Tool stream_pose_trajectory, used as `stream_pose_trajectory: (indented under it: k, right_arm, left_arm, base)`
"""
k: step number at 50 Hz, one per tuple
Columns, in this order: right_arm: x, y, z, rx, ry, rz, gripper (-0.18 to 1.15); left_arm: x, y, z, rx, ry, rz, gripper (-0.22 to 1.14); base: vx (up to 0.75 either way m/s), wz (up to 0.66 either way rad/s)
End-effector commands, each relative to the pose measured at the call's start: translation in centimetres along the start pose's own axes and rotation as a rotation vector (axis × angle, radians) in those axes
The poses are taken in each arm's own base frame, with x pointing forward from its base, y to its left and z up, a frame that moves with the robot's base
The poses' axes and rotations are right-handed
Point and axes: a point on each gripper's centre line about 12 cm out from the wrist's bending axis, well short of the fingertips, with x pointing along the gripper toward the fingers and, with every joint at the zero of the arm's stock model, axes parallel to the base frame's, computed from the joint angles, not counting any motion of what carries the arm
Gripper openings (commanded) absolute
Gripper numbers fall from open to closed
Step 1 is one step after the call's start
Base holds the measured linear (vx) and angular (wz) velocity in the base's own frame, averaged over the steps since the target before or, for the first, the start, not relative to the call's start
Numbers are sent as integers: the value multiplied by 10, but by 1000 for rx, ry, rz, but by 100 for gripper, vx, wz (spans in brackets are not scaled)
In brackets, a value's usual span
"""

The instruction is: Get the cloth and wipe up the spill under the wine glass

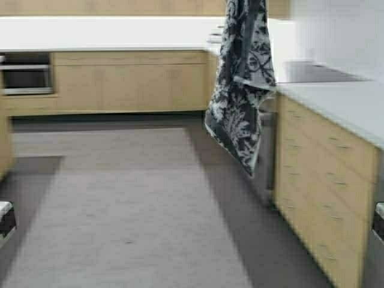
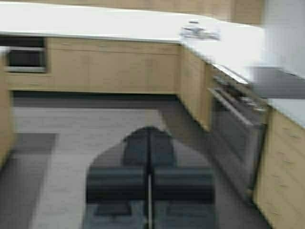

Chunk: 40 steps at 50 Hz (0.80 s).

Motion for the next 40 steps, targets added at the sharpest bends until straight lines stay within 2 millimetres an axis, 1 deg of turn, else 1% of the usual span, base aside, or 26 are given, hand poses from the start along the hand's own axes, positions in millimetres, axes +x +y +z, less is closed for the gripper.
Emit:
stream_pose_trajectory:
  k: [1,9,12,24,40]
  right_arm:
    - [-1,0,10,-1,-37,-1,9]
    - [-9,1,-4,16,-6,-3,9]
    - [-10,1,-6,26,-8,-10,9]
    - [-9,-1,0,37,-40,-19,9]
    - [-9,-2,7,35,-62,-23,9]
  left_arm:
    - [0,-1,11,-6,-34,-1,2]
    - [-1,-1,10,-3,-38,-1,2]
    - [-1,-1,10,-3,-34,-1,2]
    - [-1,-1,9,-3,-35,-1,2]
    - [1,0,9,1,-35,1,2]
  base:
    - [-2,61]
    - [-2,68]
    - [-1,71]
    - [-1,63]
    - [0,48]
